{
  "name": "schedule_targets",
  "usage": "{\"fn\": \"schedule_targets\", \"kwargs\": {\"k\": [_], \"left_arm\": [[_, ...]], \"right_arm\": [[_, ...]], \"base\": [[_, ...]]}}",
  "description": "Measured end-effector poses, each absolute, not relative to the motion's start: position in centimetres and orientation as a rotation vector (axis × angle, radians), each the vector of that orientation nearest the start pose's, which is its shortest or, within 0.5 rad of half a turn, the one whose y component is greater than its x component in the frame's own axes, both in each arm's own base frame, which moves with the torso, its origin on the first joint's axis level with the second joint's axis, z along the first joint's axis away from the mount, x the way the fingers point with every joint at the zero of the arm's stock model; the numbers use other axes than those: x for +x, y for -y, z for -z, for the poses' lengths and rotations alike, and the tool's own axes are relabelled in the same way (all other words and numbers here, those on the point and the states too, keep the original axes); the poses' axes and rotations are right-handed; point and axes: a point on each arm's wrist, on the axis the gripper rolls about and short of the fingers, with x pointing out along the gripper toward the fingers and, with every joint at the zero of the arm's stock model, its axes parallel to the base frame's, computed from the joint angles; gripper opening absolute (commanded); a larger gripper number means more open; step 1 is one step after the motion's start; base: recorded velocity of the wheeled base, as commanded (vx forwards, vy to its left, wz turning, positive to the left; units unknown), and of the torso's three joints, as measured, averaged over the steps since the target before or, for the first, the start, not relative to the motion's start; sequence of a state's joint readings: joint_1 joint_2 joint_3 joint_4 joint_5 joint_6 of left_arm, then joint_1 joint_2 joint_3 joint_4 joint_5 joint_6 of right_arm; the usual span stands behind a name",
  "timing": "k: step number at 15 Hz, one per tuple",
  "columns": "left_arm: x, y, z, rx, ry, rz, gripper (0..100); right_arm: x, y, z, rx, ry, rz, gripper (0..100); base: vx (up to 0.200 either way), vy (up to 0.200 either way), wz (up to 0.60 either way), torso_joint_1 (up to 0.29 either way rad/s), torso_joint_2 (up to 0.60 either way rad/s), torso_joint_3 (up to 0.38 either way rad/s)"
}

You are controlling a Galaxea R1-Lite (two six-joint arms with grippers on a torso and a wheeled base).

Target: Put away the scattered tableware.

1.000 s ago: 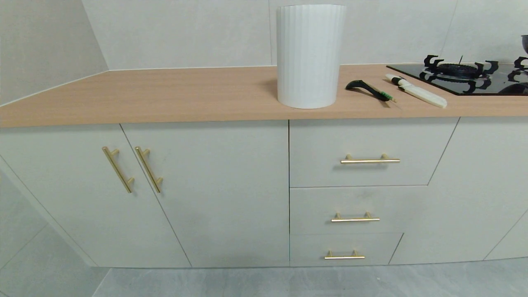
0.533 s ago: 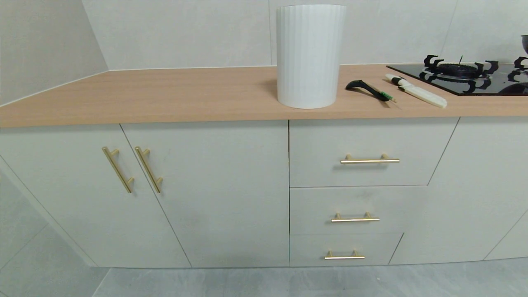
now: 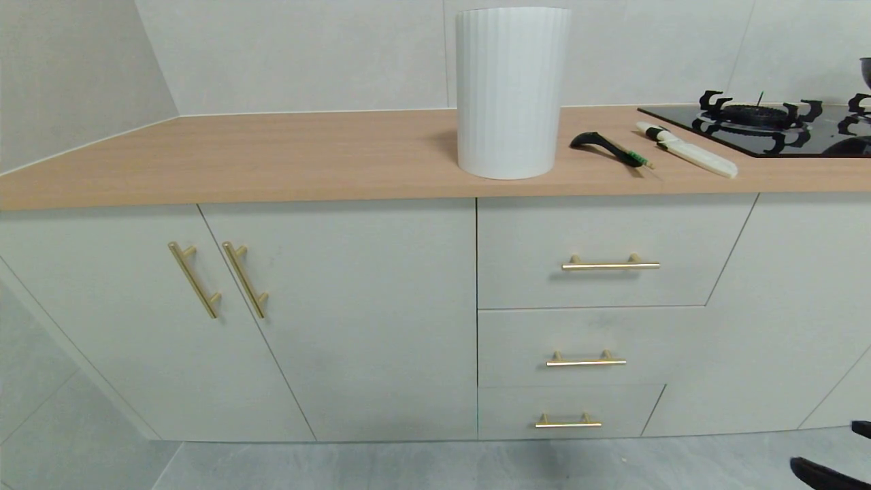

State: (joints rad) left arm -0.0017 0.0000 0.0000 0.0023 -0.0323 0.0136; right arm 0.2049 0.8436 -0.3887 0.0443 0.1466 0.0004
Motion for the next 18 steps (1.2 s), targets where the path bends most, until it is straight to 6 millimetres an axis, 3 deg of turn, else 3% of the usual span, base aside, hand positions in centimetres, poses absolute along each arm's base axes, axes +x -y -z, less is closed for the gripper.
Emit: {"fn": "schedule_targets", "kwargs": {"k": [4, 8, 10, 12, 18], "left_arm": [[-2.3, 0.1, -7.5, 0.014, -0.002, 0.034, 100], [-2.3, 0.1, -7.5, 0.013, -0.002, 0.033, 100], [-2.3, 0.1, -7.5, 0.013, -0.002, 0.033, 100], [-2.3, 0.1, -7.5, 0.012, -0.002, 0.032, 100], [-2.3, 0.1, -7.5, 0.012, -0.002, 0.033, 100]], "right_arm": [[15.9, -4.5, -17.3, -0.040, -0.606, -0.372, 100], [22.6, -6.5, -15.0, -0.067, -0.693, -0.335, 100], [24.9, -7.3, -13.2, -0.073, -0.705, -0.330, 100], [26.7, -8.1, -11.4, -0.071, -0.702, -0.329, 100], [29.3, -10.2, -6.3, -0.059, -0.679, -0.254, 100]], "base": [[0.000, 0.000, 0.00, 0.000, 0.00, 0.000], [0.000, 0.000, 0.00, 0.000, 0.00, 0.000], [0.000, 0.000, 0.00, 0.000, 0.00, 0.000], [0.000, 0.000, 0.00, 0.000, 0.00, 0.000], [0.000, 0.000, 0.00, 0.000, 0.00, 0.000]]}}
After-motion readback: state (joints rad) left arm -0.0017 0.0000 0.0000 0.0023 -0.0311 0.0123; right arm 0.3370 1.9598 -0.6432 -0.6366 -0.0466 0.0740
